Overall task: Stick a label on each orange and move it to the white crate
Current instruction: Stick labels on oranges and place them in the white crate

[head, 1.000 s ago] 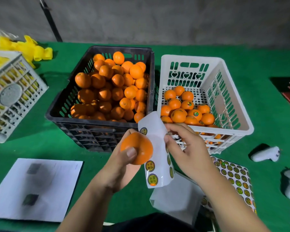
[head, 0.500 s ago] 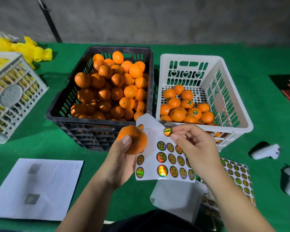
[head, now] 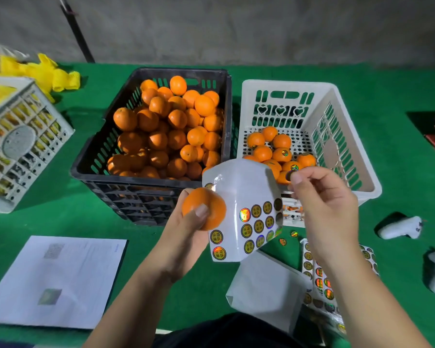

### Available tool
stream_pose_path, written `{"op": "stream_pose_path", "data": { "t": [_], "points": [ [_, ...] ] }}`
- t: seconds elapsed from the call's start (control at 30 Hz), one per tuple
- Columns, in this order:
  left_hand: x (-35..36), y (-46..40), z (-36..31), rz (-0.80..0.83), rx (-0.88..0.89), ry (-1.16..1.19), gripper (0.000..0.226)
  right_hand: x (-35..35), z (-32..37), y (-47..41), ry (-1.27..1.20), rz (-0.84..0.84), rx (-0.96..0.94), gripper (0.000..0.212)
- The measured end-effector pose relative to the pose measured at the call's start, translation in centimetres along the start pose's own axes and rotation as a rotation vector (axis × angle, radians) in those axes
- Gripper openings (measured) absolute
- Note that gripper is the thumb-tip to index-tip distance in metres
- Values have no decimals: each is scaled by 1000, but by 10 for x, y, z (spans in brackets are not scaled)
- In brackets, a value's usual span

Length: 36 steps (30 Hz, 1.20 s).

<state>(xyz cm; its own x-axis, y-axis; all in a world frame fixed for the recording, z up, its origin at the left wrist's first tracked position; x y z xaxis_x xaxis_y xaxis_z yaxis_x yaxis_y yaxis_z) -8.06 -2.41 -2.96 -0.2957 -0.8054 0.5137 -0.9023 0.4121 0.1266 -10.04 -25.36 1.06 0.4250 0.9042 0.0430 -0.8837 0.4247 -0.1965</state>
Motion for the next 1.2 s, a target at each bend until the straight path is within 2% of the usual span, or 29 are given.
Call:
{"op": "stream_pose_path", "data": {
  "t": [0.07, 0.13, 0.2, 0.4, 0.57, 0.67, 0.77, 0.9, 1.0, 1.07, 1.2],
  "points": [
    [-3, 0, 4, -9, 18, -31, 105, 4, 11, 3, 14, 56, 24, 18],
    [-3, -1, 8, -28, 48, -151, 61, 18, 24, 12, 35, 214, 14, 6],
    [0, -1, 9, -64, 122, -286, 41, 34, 33, 21, 47, 366, 5, 2],
    [13, 2, -2, -42, 269, -461, 58, 48, 39, 29, 90, 542, 51, 8],
    [18, 2, -5, -52, 328, -595, 65, 48, 35, 31, 154, 534, 96, 6],
    [17, 2, -5, -83, 330, -669, 69, 46, 38, 30, 206, 530, 51, 7],
    [18, 0, -4, -98, 315, -690, 68, 46, 42, 31, 193, 595, 49, 10],
    [17, -1, 0, -97, 327, -689, 67, 50, 33, 32, 492, 592, 8, 12],
    [12, 0, 3, -133, 296, -712, 69, 47, 23, 30, 741, 547, -8, 38],
    [12, 2, 1, -166, 307, -714, 69, 43, 16, 26, 656, 546, 112, 50],
    [21, 5, -2, -149, 360, -696, 72, 46, -1, 33, 251, 648, 430, 48]
  ]
}}
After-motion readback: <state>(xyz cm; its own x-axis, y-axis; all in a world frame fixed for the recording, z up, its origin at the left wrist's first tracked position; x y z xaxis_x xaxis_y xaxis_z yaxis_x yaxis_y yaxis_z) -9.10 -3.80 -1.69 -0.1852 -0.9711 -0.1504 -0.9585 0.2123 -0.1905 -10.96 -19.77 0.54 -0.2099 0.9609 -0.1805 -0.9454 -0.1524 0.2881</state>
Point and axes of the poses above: each hand's wrist, its own y-axis away from the middle knuckle, its own x-axis out of the palm, z = x × y, the point moved 4 cm from there along -y, towards the middle knuckle, and after that the axes turned 1 degree about x, right-handed, at the moved point
